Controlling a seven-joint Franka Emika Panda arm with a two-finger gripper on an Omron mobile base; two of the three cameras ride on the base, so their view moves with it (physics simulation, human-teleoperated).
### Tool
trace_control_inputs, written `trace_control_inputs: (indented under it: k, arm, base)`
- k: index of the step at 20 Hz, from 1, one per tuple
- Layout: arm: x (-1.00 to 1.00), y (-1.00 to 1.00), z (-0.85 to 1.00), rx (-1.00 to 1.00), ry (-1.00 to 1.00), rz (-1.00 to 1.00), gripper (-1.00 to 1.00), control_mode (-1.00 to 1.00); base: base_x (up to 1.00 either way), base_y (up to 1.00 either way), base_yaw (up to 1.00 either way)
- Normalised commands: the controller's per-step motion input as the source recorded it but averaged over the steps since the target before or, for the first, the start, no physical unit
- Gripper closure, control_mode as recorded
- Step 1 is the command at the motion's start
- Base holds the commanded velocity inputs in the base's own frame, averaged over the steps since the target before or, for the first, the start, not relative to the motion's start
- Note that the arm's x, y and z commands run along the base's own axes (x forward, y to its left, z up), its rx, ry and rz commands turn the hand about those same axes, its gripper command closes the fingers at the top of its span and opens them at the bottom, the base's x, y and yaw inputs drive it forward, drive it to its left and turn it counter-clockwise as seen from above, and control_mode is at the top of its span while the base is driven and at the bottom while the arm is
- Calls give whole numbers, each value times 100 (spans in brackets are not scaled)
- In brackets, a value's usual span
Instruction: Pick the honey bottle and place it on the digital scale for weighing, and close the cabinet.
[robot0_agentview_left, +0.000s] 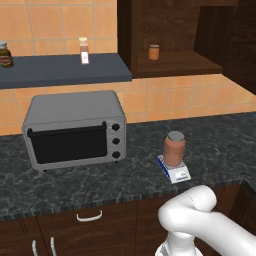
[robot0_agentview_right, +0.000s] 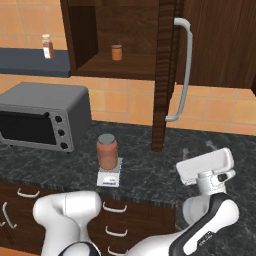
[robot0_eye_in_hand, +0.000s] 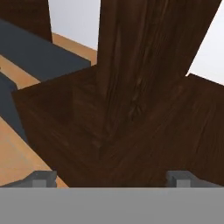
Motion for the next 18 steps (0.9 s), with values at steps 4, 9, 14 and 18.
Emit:
trace_control_inputs:
  k: [4,9,14,18]
  arm:
    - [11,-35,16,0,0,-35,-100,-100]
    - [5,-39,44,0,11,-26,-100,-100]
    - [2,-9,74,0,6,-7,-100,-100]
    - [-14,17,79,-4,-3,3,-100,-100]
  base:
    - [0,0,0]
    - [0,0,0]
    - [0,0,0]
    - [0,0,0]
